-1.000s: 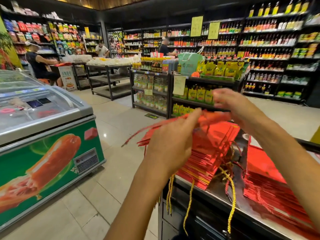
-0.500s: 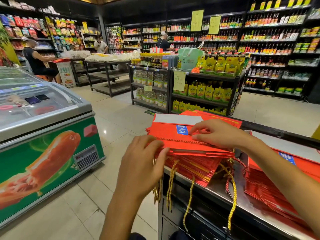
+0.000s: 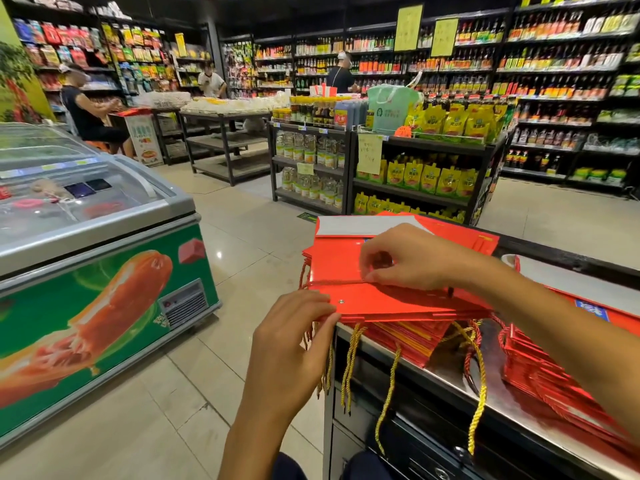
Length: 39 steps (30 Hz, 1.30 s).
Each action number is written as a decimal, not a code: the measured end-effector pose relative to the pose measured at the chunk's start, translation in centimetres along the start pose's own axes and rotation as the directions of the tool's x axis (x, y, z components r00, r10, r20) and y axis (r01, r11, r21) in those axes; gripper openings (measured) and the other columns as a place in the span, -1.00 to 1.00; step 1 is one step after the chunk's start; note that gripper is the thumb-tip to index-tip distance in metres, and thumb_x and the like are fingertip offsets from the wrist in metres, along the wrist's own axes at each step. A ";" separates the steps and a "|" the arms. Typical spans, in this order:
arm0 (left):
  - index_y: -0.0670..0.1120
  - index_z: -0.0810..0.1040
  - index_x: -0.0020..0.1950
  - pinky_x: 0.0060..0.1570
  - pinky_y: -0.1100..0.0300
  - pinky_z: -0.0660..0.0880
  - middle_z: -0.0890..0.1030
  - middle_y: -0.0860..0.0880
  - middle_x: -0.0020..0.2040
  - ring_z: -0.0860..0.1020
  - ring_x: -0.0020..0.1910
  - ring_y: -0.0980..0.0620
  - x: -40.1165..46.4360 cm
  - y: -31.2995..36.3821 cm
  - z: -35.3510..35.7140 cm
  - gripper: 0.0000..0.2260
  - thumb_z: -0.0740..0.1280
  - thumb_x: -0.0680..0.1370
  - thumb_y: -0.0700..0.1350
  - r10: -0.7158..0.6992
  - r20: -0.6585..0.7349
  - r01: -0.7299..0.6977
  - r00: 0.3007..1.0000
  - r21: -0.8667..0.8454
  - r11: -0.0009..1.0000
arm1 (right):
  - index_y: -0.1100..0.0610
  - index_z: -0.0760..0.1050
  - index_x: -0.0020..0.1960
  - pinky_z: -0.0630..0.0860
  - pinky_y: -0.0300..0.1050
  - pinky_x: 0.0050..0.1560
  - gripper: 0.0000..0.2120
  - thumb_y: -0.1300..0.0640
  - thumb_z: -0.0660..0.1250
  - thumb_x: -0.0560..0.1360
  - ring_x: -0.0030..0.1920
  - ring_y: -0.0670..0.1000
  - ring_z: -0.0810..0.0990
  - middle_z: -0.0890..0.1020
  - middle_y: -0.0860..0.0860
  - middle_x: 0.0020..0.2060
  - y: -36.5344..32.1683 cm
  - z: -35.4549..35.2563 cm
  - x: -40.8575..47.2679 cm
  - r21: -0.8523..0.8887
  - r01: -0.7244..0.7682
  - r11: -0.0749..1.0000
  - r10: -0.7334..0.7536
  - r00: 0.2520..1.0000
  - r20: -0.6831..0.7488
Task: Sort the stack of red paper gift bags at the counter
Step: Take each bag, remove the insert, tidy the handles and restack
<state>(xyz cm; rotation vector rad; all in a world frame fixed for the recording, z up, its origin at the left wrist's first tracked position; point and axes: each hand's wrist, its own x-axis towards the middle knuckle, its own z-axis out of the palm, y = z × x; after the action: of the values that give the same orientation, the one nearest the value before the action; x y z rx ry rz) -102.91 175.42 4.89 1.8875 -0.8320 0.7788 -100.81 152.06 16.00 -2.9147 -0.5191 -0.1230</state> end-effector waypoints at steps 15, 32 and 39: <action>-0.10 0.72 -0.02 0.18 0.26 0.47 0.67 0.05 0.02 0.60 0.11 0.06 0.0 0.2 0.4 -0.95 0.48 0.55 -0.17 0.017 -0.032 -0.017 0.999 0.019 1.000 | -0.19 0.61 0.21 0.50 -0.14 0.01 -0.70 -0.22 0.43 0.51 -0.02 -0.18 0.54 0.58 -0.17 -0.02 -1.7 0.9 1.3 0.088 0.125 0.988 -0.128 0.991 0.032; -0.11 0.73 -0.01 0.13 0.18 0.52 0.68 0.04 -0.01 0.61 0.08 0.04 -0.1 0.4 0.7 -0.96 0.49 0.55 -0.19 -0.020 -0.057 0.021 0.998 0.021 1.000 | 0.04 0.71 0.01 0.44 -0.42 -0.11 -0.94 0.13 0.48 0.54 -0.13 -0.21 0.62 0.73 -0.16 -0.11 -1.9 -0.2 -0.2 0.054 0.307 0.950 -0.305 0.952 -0.037; -0.09 0.70 0.05 0.08 0.15 0.55 0.66 0.09 0.00 0.59 0.07 0.07 0.0 1.0 0.9 -0.89 0.49 0.55 -0.23 -0.067 -0.068 0.068 0.995 0.010 0.998 | -0.02 0.71 0.01 0.51 -0.23 -0.07 -0.91 0.12 0.46 0.55 -0.12 -0.17 0.64 0.73 -0.18 -0.11 -2.5 0.0 -0.2 0.019 0.306 0.952 -0.304 0.950 -0.074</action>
<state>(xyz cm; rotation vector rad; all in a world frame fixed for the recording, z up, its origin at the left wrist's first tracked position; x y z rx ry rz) -103.58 174.26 5.07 1.8796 -0.7193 0.8035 -101.83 154.31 16.40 -2.7667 -0.9476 -0.2552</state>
